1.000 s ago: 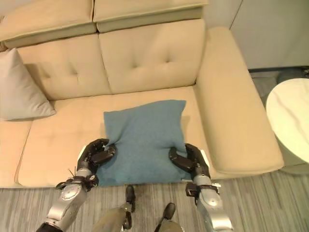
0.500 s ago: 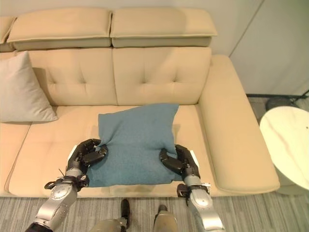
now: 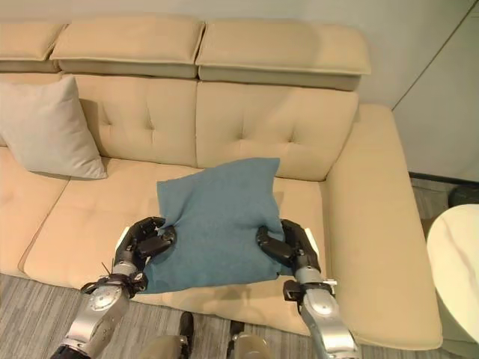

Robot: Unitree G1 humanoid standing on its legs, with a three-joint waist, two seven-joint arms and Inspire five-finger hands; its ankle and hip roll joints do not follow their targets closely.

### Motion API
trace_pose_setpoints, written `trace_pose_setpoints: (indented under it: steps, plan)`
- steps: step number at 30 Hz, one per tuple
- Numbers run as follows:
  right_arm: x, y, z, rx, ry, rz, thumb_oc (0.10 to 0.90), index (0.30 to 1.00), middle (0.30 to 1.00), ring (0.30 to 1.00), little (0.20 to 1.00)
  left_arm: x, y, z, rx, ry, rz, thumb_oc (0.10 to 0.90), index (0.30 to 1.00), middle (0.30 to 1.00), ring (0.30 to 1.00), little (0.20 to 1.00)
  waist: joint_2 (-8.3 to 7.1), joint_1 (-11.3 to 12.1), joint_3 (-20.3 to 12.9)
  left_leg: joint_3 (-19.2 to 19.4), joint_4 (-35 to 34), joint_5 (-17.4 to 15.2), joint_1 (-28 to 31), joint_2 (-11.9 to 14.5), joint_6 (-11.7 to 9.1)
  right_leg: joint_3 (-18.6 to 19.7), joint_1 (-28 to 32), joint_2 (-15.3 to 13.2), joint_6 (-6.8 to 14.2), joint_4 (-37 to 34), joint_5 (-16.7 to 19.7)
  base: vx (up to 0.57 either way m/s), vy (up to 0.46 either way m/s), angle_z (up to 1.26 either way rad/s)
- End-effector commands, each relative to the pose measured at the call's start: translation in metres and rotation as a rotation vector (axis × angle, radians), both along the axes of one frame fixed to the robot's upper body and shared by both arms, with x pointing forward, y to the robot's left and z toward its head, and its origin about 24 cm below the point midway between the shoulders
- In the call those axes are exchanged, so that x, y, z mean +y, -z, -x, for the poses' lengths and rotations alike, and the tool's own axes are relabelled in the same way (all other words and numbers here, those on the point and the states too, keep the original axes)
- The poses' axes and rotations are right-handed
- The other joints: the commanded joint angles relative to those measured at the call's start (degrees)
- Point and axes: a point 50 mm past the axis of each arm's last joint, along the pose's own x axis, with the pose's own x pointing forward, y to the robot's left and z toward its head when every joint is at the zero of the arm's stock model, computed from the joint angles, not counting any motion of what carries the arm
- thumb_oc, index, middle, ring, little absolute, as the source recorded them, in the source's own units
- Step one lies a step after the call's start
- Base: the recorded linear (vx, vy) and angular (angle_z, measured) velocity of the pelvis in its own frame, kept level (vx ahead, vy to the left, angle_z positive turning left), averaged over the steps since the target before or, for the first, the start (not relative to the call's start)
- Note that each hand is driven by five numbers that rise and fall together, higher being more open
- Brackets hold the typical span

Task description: Pick up all the scattered cushions and arrange them neatly on the sofa.

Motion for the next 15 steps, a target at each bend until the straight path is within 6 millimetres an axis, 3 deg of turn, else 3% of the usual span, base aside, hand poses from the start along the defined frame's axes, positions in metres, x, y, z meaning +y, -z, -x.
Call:
trace_pose_setpoints:
  steps: [1, 5, 12, 15]
  plan:
    - [0.029, -0.063, -0.024, -0.363, -0.115, -0.083, 0.4, 0.3, 0.3, 0.3, 0.3, -0.037, -0.075, -0.02, -0.392, 0.174, 0.09, 0.4, 0.3, 0.3, 0.3, 0.3, -2.06, -0.22, -5.97, 3.02, 2.47, -8.76, -2.15, 1.78, -0.32, 1.09, 4.69, -0.68, 5.16, -5.01, -1.92, 0.08, 0.03, 0.07]
    - [0.03, -0.062, -0.024, -0.359, -0.112, -0.084, 0.4, 0.3, 0.3, 0.3, 0.3, -0.036, -0.074, -0.018, -0.388, 0.176, 0.089, 0.4, 0.3, 0.3, 0.3, 0.3, -1.64, -0.32, -6.6, 3.32, 0.94, -8.24, -1.3, 2.03, -0.32, 1.58, 5.51, -0.63, 5.21, -4.59, -2.75, 0.14, 0.081, -0.02]
    - [0.038, -0.051, -0.021, -0.314, -0.131, -0.097, 0.4, 0.3, 0.3, 0.3, 0.3, -0.027, -0.066, -0.012, -0.353, 0.166, 0.061, 0.4, 0.3, 0.3, 0.3, 0.3, -1.08, 0.07, -8.28, 5.26, -3.77, -9.86, 4.03, 0.29, 2.21, 4.49, 5.71, -2.56, 7.16, -1.26, -3.47, 0.15, 0.173, -0.23]
    - [0.045, -0.054, -0.023, -0.328, -0.152, -0.095, 0.4, 0.3, 0.3, 0.3, 0.3, -0.019, -0.068, -0.012, -0.365, 0.144, 0.032, 0.4, 0.3, 0.3, 0.3, 0.3, -0.58, -0.21, -6.8, 6.25, -4.46, -10.14, 4.44, 0.29, 3.92, 6.47, -1.0, -3.28, 9.56, 9.16, -1.4, -0.02, 0.146, -0.24]
